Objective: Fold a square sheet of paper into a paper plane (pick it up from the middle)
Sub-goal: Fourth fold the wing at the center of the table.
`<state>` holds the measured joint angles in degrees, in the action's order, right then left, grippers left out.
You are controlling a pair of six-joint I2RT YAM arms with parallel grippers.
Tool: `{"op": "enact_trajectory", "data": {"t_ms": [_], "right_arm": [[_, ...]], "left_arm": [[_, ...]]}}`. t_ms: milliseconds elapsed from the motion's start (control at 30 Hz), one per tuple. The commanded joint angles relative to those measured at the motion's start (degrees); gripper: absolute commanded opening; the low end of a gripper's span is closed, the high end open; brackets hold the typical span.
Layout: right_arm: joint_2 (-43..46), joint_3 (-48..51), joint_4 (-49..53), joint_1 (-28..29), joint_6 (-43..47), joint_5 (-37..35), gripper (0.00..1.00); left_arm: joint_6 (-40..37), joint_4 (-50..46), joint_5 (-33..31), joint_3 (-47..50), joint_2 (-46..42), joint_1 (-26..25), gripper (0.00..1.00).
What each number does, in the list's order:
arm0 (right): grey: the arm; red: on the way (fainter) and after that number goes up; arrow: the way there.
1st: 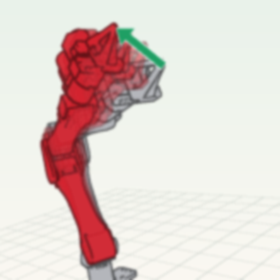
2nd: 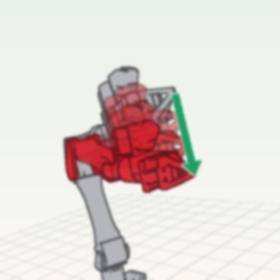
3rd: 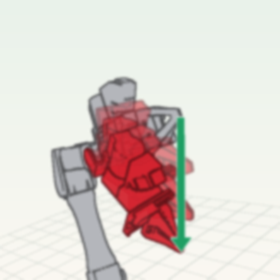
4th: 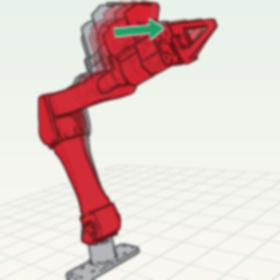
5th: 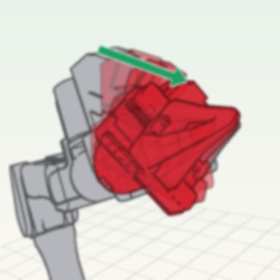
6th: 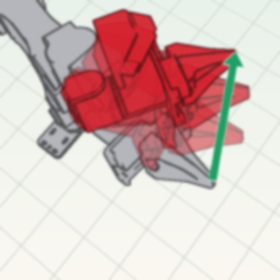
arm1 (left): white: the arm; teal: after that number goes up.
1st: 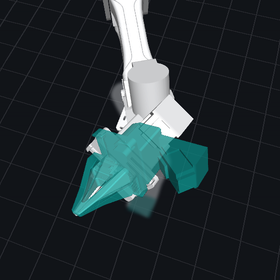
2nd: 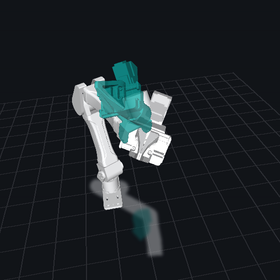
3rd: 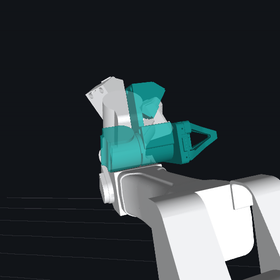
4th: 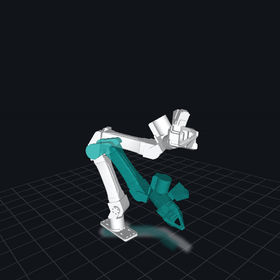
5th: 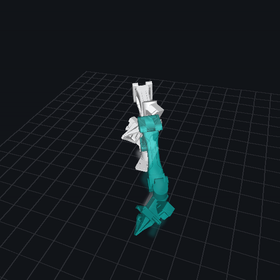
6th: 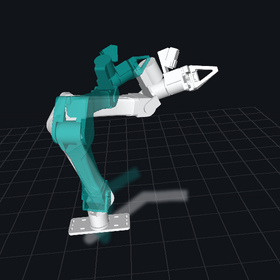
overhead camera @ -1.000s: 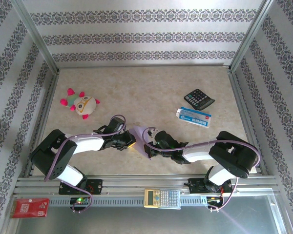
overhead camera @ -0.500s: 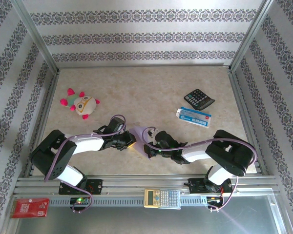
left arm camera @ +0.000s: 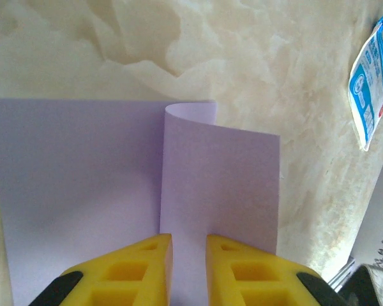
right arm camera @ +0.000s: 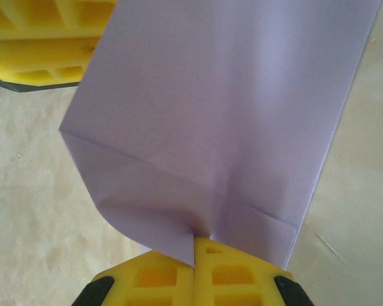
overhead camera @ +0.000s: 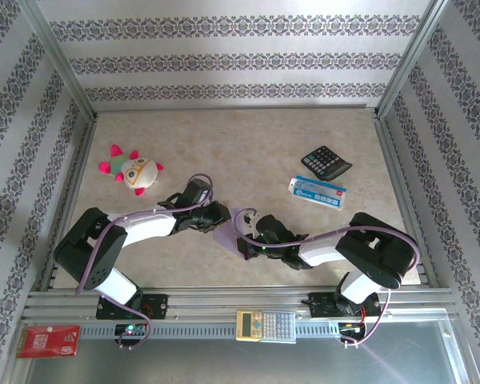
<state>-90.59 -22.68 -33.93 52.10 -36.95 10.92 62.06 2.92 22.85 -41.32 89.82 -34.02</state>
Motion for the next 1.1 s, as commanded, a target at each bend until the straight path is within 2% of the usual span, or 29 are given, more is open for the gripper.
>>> {"op": "enact_trajectory", "data": {"t_ms": [0,333,733,1067], "right_arm": [[0.8,1.2,0.5,-1.0,1.6,1.8,0.0],[-0.3,2.3,-2.6,-4.4,-3.5,5.5,0.02],[1.6,5.4,-5.9,-8.1,-7.4,9.6,0.03],[1.0,5.1,-6.8,-9.9,-9.0,12.6,0.07]], "left_arm": [[-2.4,-1.7,0.6,-2.2,1.7,0.5,0.22],[-2.8,-0.7,0.4,-1.7,3.2,1.9,0.23],[-2.9,-2.9,-1.2,4.3,-6.7,3.2,0.28],[-2.3,-0.7,2.3,4.3,-3.9,1.5,0.28]]}}
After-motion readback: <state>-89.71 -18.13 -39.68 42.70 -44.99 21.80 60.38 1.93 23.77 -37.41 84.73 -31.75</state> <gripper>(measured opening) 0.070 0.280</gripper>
